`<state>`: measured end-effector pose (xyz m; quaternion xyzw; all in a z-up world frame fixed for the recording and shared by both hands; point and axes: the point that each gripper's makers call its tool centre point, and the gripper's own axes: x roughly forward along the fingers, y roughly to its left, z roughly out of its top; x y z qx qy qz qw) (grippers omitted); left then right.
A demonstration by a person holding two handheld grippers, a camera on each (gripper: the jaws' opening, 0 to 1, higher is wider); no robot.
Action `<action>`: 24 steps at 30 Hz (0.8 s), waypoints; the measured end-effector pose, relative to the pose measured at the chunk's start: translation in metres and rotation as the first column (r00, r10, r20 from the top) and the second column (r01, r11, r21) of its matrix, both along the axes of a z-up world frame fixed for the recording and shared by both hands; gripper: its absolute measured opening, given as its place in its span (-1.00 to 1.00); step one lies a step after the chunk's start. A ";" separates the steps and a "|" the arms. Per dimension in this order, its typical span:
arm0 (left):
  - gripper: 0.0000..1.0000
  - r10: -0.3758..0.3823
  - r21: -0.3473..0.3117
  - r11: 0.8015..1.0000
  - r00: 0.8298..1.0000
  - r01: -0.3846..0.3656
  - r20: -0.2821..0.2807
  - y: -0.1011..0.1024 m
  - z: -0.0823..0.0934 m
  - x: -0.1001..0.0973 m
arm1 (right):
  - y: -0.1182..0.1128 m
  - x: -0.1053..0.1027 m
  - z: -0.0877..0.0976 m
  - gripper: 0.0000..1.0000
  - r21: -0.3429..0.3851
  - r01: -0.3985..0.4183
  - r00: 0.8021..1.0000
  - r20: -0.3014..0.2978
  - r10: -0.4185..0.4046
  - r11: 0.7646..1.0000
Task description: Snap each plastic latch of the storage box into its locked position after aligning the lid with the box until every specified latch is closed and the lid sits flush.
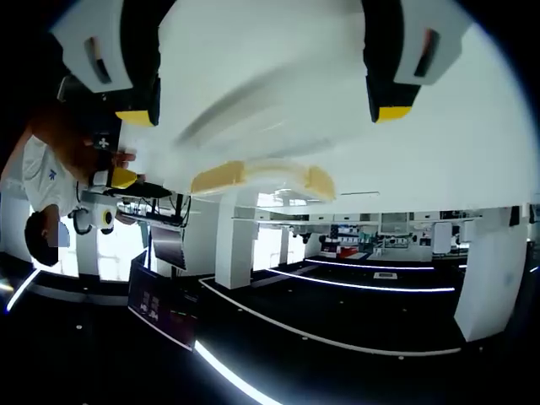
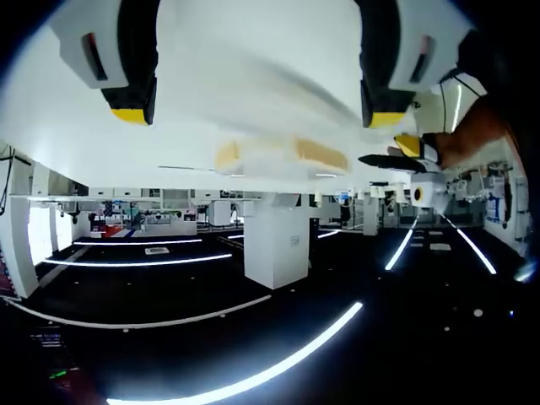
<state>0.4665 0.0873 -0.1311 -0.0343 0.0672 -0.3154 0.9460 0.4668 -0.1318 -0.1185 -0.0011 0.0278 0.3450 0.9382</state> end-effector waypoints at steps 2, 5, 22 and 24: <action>1.00 0.009 -0.023 1.000 1.000 -0.009 0.000 0.002 0.002 -0.002 | -0.001 -0.002 -0.008 1.00 0.009 -0.005 1.000 -0.022 0.006 1.000; 1.00 0.012 -0.035 0.999 1.000 -0.012 -0.005 0.005 0.002 -0.004 | -0.002 -0.001 -0.008 1.00 -0.004 0.005 1.000 -0.011 -0.005 1.000; 1.00 0.022 -0.014 1.000 0.999 -0.022 0.024 0.005 0.002 -0.006 | 0.000 0.001 -0.017 1.00 -0.068 0.020 1.000 0.001 -0.020 0.998; 1.00 0.025 -0.017 1.000 0.999 -0.025 0.025 0.006 0.002 -0.006 | -0.002 0.001 -0.016 1.00 -0.062 0.022 1.000 0.004 -0.022 0.998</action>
